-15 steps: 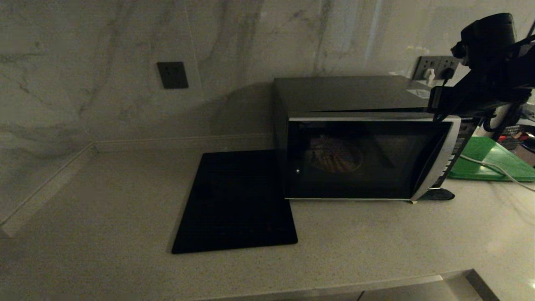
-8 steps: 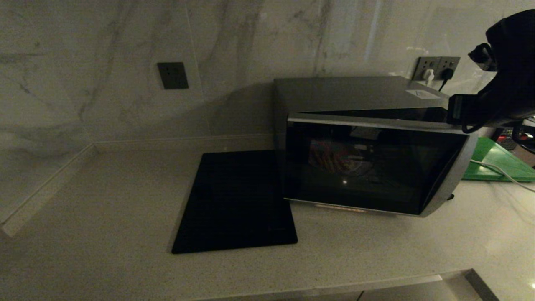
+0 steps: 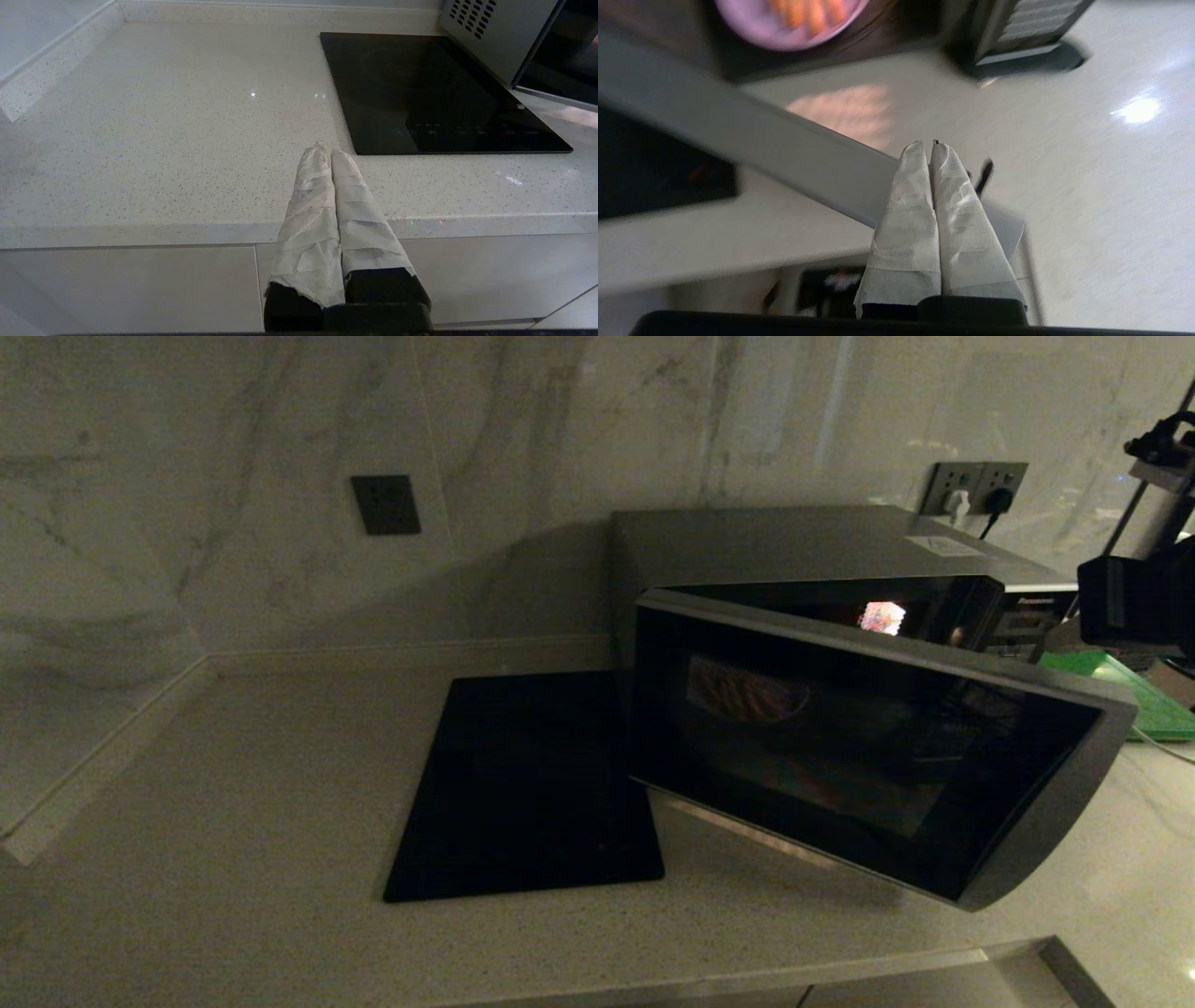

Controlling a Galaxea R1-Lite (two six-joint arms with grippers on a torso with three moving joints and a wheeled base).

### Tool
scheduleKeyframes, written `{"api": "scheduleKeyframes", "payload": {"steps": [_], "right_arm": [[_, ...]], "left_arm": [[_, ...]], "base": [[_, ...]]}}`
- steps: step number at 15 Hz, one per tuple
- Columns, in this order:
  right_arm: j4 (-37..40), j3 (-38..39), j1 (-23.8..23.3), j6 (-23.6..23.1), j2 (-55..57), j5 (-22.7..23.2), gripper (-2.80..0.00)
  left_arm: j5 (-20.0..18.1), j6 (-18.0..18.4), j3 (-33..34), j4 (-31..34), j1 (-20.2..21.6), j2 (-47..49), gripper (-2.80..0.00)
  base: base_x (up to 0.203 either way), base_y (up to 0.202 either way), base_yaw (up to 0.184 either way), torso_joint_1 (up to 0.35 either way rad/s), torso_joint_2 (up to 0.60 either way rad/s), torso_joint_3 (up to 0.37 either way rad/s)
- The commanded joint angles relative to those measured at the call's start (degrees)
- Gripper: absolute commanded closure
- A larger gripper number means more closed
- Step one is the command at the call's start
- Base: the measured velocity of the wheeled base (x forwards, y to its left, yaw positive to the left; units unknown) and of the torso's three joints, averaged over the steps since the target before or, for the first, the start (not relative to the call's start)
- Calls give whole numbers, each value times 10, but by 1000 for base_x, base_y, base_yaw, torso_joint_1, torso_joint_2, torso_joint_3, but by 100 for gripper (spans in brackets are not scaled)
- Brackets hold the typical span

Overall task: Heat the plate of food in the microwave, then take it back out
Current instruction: Open the microwave oven

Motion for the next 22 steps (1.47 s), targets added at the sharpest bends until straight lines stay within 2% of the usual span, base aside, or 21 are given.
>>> {"api": "scheduleKeyframes", "payload": {"steps": [1,5,7,9,11,14,15,16,19,22], "right_arm": [[30,1,24,15,-45,25,0],[43,10,35,24,-58,32,0],[47,9,35,24,-55,5,0],[106,-8,37,23,-56,-8,0],[210,-45,37,21,-55,-10,0],[243,-62,37,14,-43,-17,0],[247,-82,37,2,-42,-37,0],[249,-92,46,-9,-36,-51,0],[246,-97,90,-5,-12,-53,0],[228,-94,176,31,-2,-43,0]], "left_arm": [[0,0,0,0,0,0,0],[1,0,0,0,0,0,0],[1,0,0,0,0,0,0],[1,0,0,0,0,0,0],[0,0,0,0,0,0,0],[0,0,0,0,0,0,0],[1,0,0,0,0,0,0],[0,0,0,0,0,0,0],[1,0,0,0,0,0,0],[0,0,0,0,0,0,0]], "base": [[0,0,0,0,0,0],[0,0,0,0,0,0],[0,0,0,0,0,0],[0,0,0,0,0,0],[0,0,0,0,0,0],[0,0,0,0,0,0],[0,0,0,0,0,0],[0,0,0,0,0,0],[0,0,0,0,0,0],[0,0,0,0,0,0]]}}
